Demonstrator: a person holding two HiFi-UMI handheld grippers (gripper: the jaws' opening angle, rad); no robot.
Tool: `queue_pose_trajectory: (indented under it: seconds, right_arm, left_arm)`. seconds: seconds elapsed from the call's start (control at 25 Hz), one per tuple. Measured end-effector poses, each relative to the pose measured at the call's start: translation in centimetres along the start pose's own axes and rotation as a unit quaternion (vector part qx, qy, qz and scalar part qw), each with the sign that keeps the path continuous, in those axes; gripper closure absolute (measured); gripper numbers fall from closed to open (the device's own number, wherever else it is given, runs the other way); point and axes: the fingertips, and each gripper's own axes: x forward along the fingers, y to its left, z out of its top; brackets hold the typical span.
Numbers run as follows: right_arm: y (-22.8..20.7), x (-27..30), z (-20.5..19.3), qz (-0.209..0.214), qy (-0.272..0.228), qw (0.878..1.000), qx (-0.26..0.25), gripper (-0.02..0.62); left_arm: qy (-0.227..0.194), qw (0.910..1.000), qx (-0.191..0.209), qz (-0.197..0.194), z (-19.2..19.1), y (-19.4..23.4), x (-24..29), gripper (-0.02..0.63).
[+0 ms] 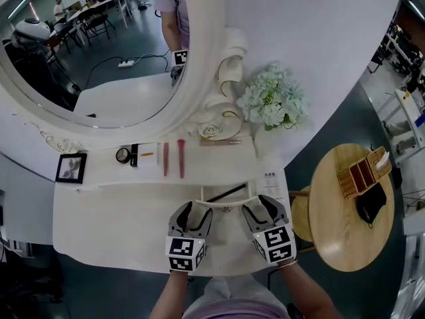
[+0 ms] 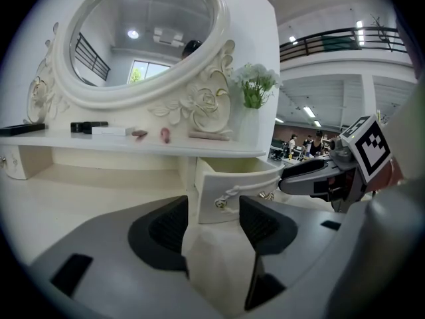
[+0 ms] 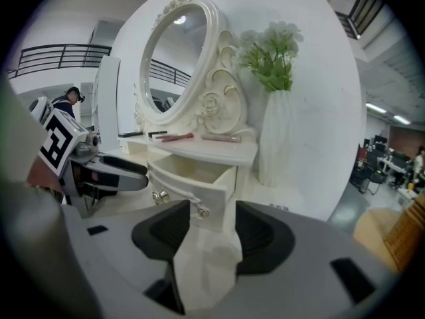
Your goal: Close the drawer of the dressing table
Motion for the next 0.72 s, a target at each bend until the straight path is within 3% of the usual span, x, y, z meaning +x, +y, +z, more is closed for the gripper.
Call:
queue_pose_trajectory:
  seconds: [0.72]
  right_arm:
    - [0.34,0.26,0.03,0.011,0.000,1.000,-0.013,0.419]
  left_arm:
    - [0.006,0.9998,0.018,-0.002,0.42,-0.58,0.73,0.410]
